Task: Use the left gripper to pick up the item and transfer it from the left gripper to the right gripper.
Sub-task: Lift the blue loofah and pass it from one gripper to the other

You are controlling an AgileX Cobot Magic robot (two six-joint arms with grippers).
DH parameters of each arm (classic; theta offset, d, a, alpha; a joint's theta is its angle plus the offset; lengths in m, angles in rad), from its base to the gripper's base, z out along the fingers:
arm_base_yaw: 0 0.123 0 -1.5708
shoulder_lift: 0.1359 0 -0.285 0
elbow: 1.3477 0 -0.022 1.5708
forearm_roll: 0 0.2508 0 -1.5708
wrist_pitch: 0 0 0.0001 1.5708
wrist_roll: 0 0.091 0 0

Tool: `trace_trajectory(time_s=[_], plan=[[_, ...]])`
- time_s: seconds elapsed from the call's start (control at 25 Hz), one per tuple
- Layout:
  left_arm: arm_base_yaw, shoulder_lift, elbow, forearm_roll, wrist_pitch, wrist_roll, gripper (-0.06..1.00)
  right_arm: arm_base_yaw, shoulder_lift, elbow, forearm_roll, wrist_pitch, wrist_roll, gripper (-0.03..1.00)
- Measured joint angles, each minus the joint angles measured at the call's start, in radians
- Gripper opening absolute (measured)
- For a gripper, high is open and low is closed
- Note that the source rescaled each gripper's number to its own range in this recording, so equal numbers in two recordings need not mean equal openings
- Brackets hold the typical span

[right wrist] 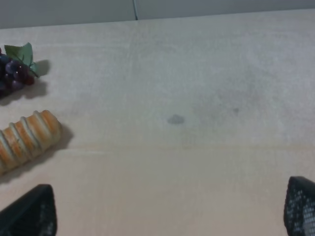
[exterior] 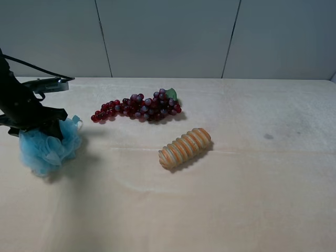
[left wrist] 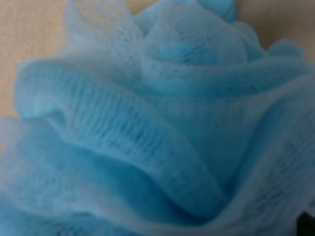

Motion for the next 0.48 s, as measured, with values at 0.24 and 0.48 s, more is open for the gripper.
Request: trace_trajectory(time_s=[0.24, 0.48], plan=[[0.0, -0.127, -0.113, -0.032, 0.159, 0.0, 0.18, 0.0, 0.006, -0.001, 0.043, 0.001, 0.0, 1.0], [0.0, -0.22, -0.174, -0.21, 0.285, 0.08, 0.13, 0.0, 0.171, -0.103, 0.086, 0.0, -0.093, 1.0]])
